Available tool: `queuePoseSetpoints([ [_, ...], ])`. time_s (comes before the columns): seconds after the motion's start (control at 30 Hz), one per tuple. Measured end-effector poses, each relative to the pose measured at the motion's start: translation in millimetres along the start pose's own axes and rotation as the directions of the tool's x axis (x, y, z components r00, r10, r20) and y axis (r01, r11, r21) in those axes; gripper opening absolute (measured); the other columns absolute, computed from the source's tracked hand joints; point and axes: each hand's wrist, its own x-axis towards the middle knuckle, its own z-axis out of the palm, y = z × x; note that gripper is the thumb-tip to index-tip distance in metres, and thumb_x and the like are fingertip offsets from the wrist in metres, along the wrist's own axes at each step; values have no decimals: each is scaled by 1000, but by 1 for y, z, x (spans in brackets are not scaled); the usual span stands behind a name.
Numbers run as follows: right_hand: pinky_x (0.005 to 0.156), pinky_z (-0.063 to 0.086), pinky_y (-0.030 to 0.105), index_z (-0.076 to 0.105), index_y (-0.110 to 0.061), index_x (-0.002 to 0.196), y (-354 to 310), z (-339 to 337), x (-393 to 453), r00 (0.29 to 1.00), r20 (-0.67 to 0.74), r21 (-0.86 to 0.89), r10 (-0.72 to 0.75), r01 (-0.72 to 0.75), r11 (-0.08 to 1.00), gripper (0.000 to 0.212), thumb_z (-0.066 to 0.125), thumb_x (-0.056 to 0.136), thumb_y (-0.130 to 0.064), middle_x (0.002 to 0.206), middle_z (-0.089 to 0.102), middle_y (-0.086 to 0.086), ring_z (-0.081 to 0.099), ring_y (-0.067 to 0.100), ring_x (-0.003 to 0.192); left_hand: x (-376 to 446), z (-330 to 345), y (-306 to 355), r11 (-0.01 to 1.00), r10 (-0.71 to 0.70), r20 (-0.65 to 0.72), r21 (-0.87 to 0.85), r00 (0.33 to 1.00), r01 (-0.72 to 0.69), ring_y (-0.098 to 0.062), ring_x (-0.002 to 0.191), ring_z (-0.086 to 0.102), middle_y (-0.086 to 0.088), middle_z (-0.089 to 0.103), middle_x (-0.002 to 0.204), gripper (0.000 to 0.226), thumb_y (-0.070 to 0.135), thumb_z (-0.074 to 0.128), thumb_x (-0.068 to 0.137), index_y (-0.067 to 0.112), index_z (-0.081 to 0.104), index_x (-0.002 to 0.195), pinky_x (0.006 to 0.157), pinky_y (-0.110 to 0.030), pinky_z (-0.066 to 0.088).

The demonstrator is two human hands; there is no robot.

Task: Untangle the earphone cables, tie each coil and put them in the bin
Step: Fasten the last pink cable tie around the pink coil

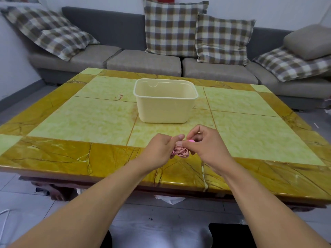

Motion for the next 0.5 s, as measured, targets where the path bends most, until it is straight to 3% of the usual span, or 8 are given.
queuePoseSetpoints([
  [0.13, 57, 47, 24, 61, -9, 81, -4, -4, -2, 990, 19, -36, 136, -136, 990, 35, 93, 68, -11, 67, 72, 5, 64, 13, 58, -1, 4, -5, 985, 126, 0, 118, 992, -126, -12, 45, 39, -5, 50, 50, 58, 38, 51, 104, 5, 58, 57, 50, -29, 34],
  [0.2, 67, 53, 29, 62, -9, 78, -5, -6, -2, 989, 36, -112, 142, -137, 984, 34, 94, 67, -9, 75, 76, 6, 73, 13, 68, -2, 4, -6, 972, 141, 43, 184, 989, -146, -16, 52, 43, -8, 52, 56, 53, 38, 45, 106, 4, 69, 72, 57, -39, 39],
  [0.23, 73, 56, 34, 63, -10, 77, -6, -7, -2, 988, 44, -163, 146, -137, 977, 33, 94, 66, -10, 77, 78, 6, 75, 16, 75, -2, 5, -7, 955, 141, 66, 255, 988, -153, -18, 57, 46, -7, 53, 60, 53, 39, 42, 106, 3, 71, 81, 60, -40, 41],
  [0.3, 79, 58, 39, 64, -13, 75, -7, -7, -3, 988, 58, -289, 145, -122, 949, 33, 95, 65, -14, 75, 78, 1, 76, 17, 80, -2, 8, -6, 914, 104, 93, 383, 990, -132, -19, 64, 50, -1, 53, 63, 52, 44, 36, 104, 5, 65, 82, 64, -34, 42],
  [0.43, 54, 46, 17, 63, -20, 71, -12, 5, -8, 995, 37, -531, 89, -56, 846, 29, 91, 70, -15, 68, 73, -4, 69, 7, 67, -1, 14, -10, 916, -45, 81, 400, 996, 9, -19, 72, 52, 5, 50, 63, 47, 37, 38, 107, 4, 67, 90, 68, -28, 40],
  [0.5, 52, 50, 20, 60, -23, 71, -14, 17, -13, 999, 30, -632, 18, 4, 775, 27, 81, 76, -6, 72, 70, -4, 67, 10, 65, -1, 18, -13, 939, -137, 83, 328, 987, 103, -19, 72, 53, 1, 53, 67, 39, 23, 41, 107, -1, 68, 92, 69, -29, 42],
])
